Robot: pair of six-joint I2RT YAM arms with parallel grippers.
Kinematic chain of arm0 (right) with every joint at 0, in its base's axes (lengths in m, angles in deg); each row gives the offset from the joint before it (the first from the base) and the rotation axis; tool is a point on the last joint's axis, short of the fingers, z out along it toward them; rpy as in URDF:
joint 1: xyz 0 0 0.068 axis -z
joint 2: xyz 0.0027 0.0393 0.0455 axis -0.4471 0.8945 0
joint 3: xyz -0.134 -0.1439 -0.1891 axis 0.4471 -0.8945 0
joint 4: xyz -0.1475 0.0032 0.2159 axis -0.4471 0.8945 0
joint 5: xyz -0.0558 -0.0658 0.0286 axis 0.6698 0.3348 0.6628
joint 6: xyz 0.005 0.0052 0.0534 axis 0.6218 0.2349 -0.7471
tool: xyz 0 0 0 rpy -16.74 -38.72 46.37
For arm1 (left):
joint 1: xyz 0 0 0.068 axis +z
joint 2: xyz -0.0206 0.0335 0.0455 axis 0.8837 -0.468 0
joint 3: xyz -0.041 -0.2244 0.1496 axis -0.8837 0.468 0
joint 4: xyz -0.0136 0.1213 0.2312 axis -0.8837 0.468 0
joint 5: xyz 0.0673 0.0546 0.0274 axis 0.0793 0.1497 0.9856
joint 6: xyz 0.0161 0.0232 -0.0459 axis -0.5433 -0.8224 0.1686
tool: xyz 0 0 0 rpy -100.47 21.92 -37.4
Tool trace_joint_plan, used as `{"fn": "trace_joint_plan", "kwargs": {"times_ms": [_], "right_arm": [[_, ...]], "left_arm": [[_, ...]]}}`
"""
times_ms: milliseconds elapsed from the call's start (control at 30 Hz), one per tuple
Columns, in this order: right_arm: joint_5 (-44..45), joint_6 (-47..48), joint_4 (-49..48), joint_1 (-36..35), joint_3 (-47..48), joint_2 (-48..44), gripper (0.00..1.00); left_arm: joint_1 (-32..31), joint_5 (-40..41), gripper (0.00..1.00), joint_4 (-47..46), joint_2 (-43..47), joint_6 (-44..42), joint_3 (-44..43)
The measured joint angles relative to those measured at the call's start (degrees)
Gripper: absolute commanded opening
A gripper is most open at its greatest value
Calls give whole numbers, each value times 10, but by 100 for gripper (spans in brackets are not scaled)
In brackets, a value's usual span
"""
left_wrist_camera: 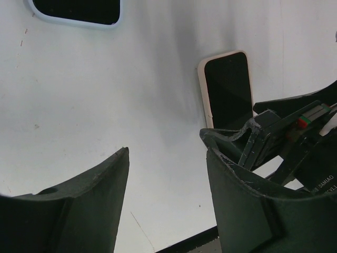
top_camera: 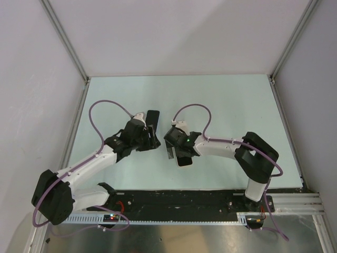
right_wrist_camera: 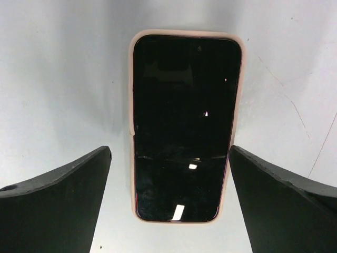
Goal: Put the phone into the phone case
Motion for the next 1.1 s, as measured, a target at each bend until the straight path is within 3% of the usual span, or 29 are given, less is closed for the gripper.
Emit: {"fn": "trace_joint_plan", "kwargs": {"times_ms": [600,733,967,1100], "right_arm": [[40,-26,25,-21,-10,7,97],[29,-28,17,-23,-11,9,81],[27,-35,9,-22,-11,11,35],[17,-40,-1,-12,-11,11,29]], "left_arm": [[0,-1,66,0,2,0,0],[0,-1,66,0,2,0,0],[0,-1,66,0,2,0,0],[0,-1,65,0,2,0,0]]}}
